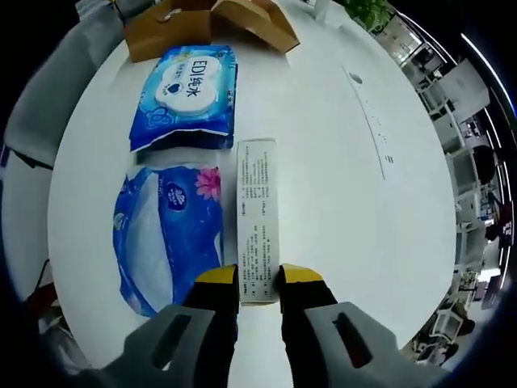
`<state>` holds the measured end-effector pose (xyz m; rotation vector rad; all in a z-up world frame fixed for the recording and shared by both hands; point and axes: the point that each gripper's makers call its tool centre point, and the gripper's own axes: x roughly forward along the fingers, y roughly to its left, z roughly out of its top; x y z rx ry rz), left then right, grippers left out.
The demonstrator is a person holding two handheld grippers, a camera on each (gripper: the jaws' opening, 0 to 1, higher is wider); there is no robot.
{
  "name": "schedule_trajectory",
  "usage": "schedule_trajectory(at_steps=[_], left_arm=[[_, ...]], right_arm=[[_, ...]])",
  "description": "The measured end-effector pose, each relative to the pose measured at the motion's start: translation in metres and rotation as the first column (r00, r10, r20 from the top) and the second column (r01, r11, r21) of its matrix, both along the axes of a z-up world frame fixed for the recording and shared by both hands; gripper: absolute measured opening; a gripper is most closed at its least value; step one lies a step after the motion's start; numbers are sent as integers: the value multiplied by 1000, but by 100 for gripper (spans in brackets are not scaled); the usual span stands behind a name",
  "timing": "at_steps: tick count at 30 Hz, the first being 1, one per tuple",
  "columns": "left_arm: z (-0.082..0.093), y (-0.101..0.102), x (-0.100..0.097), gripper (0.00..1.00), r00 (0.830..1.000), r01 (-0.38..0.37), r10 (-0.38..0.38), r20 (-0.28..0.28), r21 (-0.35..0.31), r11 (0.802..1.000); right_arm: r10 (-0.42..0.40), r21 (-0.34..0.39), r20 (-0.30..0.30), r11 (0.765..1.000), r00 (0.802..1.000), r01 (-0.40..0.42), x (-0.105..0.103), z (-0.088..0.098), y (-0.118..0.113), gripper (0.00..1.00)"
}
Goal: Operate the shoe box by opening the lid, removing the specified soft item, and placing it in the target area until the item is outside and the box remains undamaged.
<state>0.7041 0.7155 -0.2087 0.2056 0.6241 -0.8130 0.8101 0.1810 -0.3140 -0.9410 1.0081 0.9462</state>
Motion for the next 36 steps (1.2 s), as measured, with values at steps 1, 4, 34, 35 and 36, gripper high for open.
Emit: schedule_trajectory(at_steps=[1, 4, 34, 35, 36], left_arm=[[0, 0, 0, 98, 1000, 0, 0, 0, 0, 1000], [-2, 2, 0, 98, 1000, 1, -1, -1, 3, 1000], [5, -1, 1, 98, 1000, -4, 5, 18, -19, 1000], [6, -1, 1, 98, 1000, -5, 6, 20, -21, 1000], [6, -1, 1, 98, 1000, -5, 6, 22, -20, 1000]], right_arm=[[1, 1, -1, 1000, 1000, -1, -1, 0, -1, 16], [-6, -7, 3, 1000, 1000, 6, 2, -1, -3, 16], [-45, -73, 48, 996, 998, 48, 6, 11, -5, 31], [-54, -69, 57, 996, 997, 58, 8, 12, -8, 32], [-59, -67, 63, 996, 996, 63, 9, 14, -8, 32]])
